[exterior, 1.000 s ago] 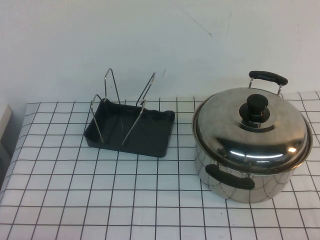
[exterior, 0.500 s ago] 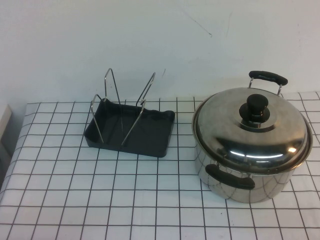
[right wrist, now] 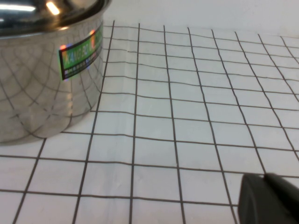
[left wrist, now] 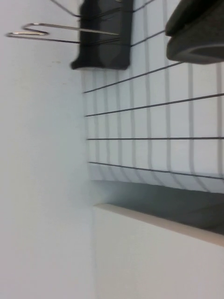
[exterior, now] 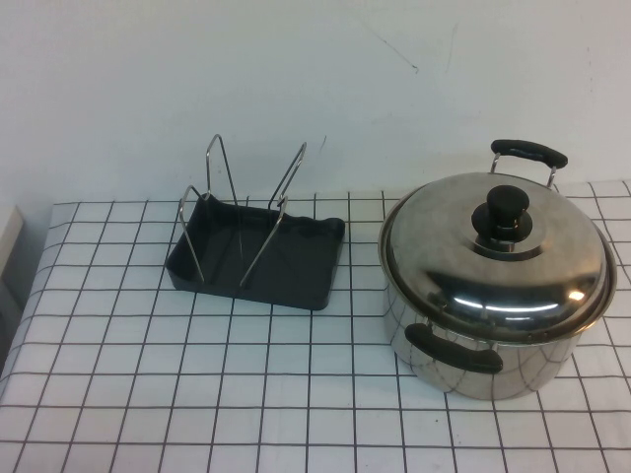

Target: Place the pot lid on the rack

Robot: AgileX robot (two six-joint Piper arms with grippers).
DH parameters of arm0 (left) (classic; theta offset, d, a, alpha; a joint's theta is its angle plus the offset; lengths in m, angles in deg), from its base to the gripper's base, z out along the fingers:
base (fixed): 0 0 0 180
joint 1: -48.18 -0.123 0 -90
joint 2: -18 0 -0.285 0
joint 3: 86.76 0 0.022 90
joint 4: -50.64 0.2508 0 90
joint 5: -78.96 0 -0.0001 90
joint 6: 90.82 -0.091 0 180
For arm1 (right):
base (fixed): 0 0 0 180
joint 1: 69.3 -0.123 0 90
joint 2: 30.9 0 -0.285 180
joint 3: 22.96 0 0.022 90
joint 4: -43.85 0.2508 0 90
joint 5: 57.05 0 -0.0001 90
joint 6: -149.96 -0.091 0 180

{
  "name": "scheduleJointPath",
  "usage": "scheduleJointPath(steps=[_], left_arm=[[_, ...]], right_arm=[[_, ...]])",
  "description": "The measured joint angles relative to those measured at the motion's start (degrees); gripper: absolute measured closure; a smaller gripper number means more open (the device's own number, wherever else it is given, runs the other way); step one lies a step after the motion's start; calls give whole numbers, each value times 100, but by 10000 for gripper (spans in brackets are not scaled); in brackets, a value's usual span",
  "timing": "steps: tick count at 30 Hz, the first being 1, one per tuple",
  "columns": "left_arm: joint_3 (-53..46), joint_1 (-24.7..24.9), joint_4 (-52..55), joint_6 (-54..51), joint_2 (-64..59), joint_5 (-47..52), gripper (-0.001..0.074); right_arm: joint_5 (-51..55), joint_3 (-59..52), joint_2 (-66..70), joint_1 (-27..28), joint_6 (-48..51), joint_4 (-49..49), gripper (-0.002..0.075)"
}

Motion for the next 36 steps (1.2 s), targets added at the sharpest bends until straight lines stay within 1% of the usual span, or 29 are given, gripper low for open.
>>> scheduleJointPath(steps=[8, 13, 16, 22, 25, 27, 30, 36], left_arm=[[0, 0, 0, -11, 0, -1980, 737], [0, 0, 0, -11, 0, -2890, 737], [0, 0, 0, -11, 0, -3158, 738], [0, 0, 0, -18, 0, -3240, 738], [0, 0, 0, 6, 0, -3313, 738], [0, 0, 0, 19, 0, -3475, 738], [0, 0, 0, 226, 0, -3682, 738], [13, 0, 0, 548, 0, -3626, 738]], right_arm=[[0, 0, 0, 0, 0, 0, 728], [0, 0, 0, 0, 0, 0, 728], [0, 0, 0, 0, 0, 0, 728], [0, 0, 0, 0, 0, 0, 728], [-141, -21, 0, 0, 0, -195, 728], [-521, -32, 0, 0, 0, -291, 728], [-1546, -32, 0, 0, 64, -425, 728], [-4131, -32, 0, 0, 41, -518, 728]])
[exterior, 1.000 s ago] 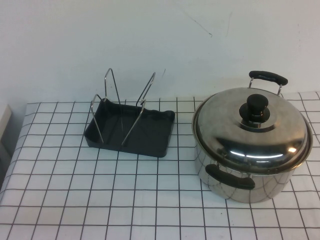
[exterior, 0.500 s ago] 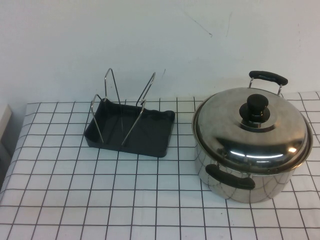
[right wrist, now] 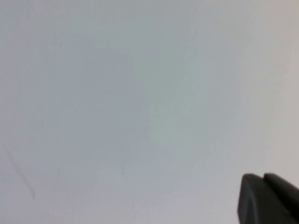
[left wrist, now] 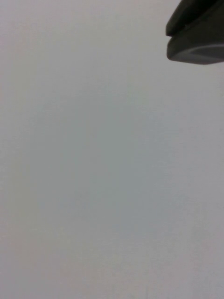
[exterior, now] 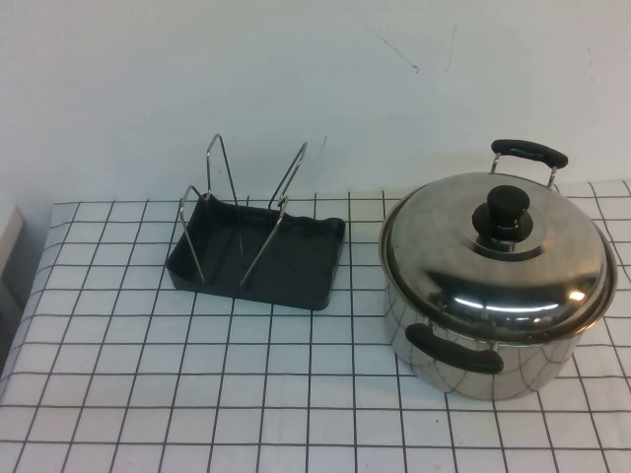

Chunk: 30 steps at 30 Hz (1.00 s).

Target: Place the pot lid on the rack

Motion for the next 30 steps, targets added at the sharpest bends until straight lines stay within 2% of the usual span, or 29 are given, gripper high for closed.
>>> scheduleJointPath(steps=[4, 8, 10, 14, 17, 21, 24, 27, 30], left_arm=[[415, 0, 0, -209, 0, 604, 738], [964, 0, 23, -324, 4, 1292, 738], [1254, 0, 23, -351, -96, 1604, 738], [1613, 0, 23, -374, -554, 1897, 738], [1715, 0, 23, -374, -981, 1899, 738], [1729, 0, 23, -361, -1643, 1909, 738], [1729, 0, 23, -361, -2070, 1689, 738], [1729, 0, 23, -351, -2391, 1363, 738], [1738, 0, 23, -351, -2483, 1355, 738]], right_arm=[[-1317, 0, 0, 0, -222, 248, 728], [-1378, 0, 0, 0, -113, 518, 728], [-808, 84, 0, 0, -247, 506, 728], [1181, 742, 34, 0, -713, -1, 728], [1836, 1280, 396, 0, -865, -198, 728], [2153, 1868, 1334, -3, -904, -235, 728], [1943, 2139, 2210, -89, -921, -354, 728], [1201, 2267, 3183, -314, -1178, -775, 728], [81, 2408, 4237, -631, -1808, -1771, 728]])
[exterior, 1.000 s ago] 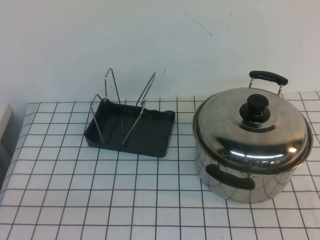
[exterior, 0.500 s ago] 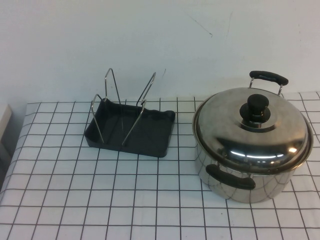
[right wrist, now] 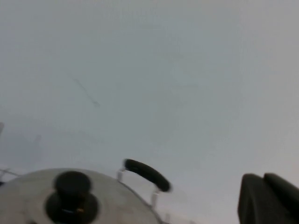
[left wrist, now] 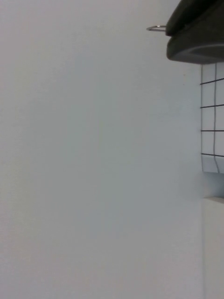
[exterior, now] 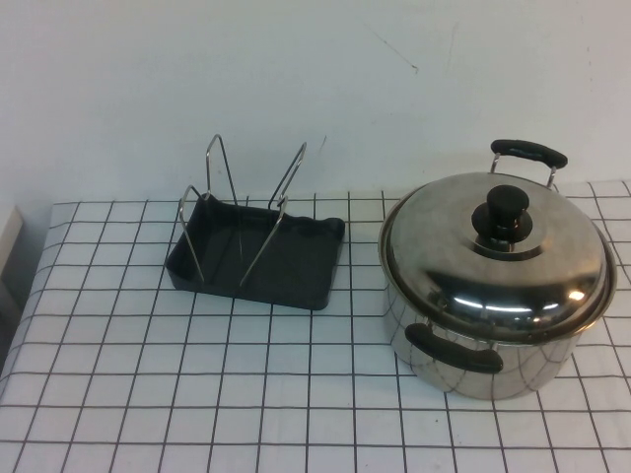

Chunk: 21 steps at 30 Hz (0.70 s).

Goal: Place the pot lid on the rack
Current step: Open the pot

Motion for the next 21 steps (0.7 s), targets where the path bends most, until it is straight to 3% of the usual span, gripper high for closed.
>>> scheduleJointPath(steps=[5, 16, 18, 21], left_arm=[[0, 0, 0, 21, -56, 184, 738], [-154, 754, 329, 22, -64, 149, 738], [-154, 977, 466, 22, -64, 149, 738], [-154, 1271, 579, 22, -64, 149, 738]], right_arm=[[-1590, 580, 1953, -490, -833, -1262, 728], [-2936, 1203, 3756, -649, -747, -1351, 726], [-3011, 1247, 3910, -658, -721, -1423, 699], [-3123, 1322, 4196, -658, -698, -1485, 561]])
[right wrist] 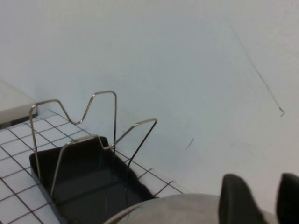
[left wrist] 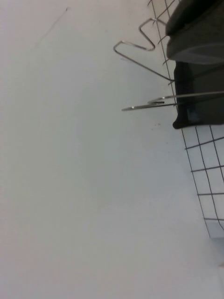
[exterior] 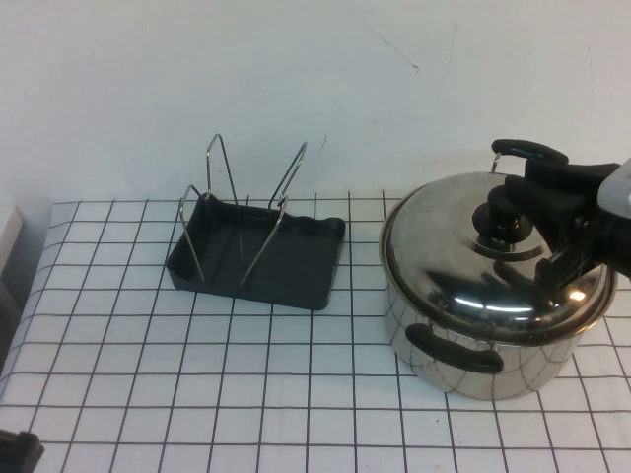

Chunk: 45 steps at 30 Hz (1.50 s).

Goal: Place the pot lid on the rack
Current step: Open the pot, then hand over the pot lid

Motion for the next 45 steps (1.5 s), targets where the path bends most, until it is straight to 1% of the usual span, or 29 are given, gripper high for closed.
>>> scheduleJointPath(steps=[3, 5, 6, 8, 11, 13, 15, 16, 18, 20, 21, 22, 23, 27, 31, 34, 37, 40, 42, 43, 45], left_arm=[[0, 244, 165, 0, 0, 0, 738], [-9, 386, 301, 0, 0, 35, 738], [-9, 433, 358, 0, 0, 35, 738], [-9, 521, 408, 46, 0, 35, 738], [-9, 581, 435, 46, 0, 43, 738], [-11, 574, 435, 46, 0, 59, 738], [-21, 574, 444, 46, 0, 79, 738], [-21, 574, 444, 46, 0, 84, 738], [-21, 574, 444, 46, 0, 92, 738], [-21, 574, 444, 46, 0, 92, 738], [-21, 574, 444, 46, 0, 92, 738], [-21, 574, 444, 46, 0, 92, 738], [-21, 574, 444, 46, 0, 92, 738], [-21, 574, 444, 279, 0, 92, 738], [-31, 574, 420, 1106, 0, 40, 738], [-31, 574, 367, 2495, 0, -192, 738], [-31, 574, 508, 4484, 0, -527, 738], [-31, 574, 969, 6817, 0, -934, 730], [-42, 574, 1421, 8103, 0, -1392, 685], [-42, 574, 1603, 8534, -3, -1580, 652], [-42, 574, 2046, 9456, -3, -2003, 538]], right_arm=[[-37, 114, 254, 0, 11, 52, 311], [-37, 174, 385, 0, 11, 166, 174], [-37, 223, 461, 0, 11, 234, 125], [-37, 298, 616, 0, 11, 308, 72], [-40, 338, 892, 0, 11, 382, 48], [-40, 338, 1077, 0, 11, 382, 52], [-53, 338, 1215, 0, 11, 382, 85], [-67, 338, 1251, 0, 11, 382, 119], [-142, 338, 1282, 0, 11, 382, 226], [-212, 338, 1282, 0, 11, 382, 248], [-278, 338, 1282, 0, 11, 382, 350], [-307, 338, 1282, 0, 11, 399, 389], [-370, 338, 1286, 0, 25, 389, 371], [-728, 338, 1329, 0, 141, 412, 375], [-1263, 338, 1329, 0, 157, 516, 375], [-1293, 376, 1281, -14, 70, 525, 375], [-1293, 400, 1047, -91, 43, 494, 375], [-1293, 400, 677, -290, 38, 328, 375], [-1315, 400, 395, -522, 16, 145, 375], [-1328, 400, 280, -676, 7, 65, 375], [-1365, 400, 8, -1057, -35, -81, 375]])
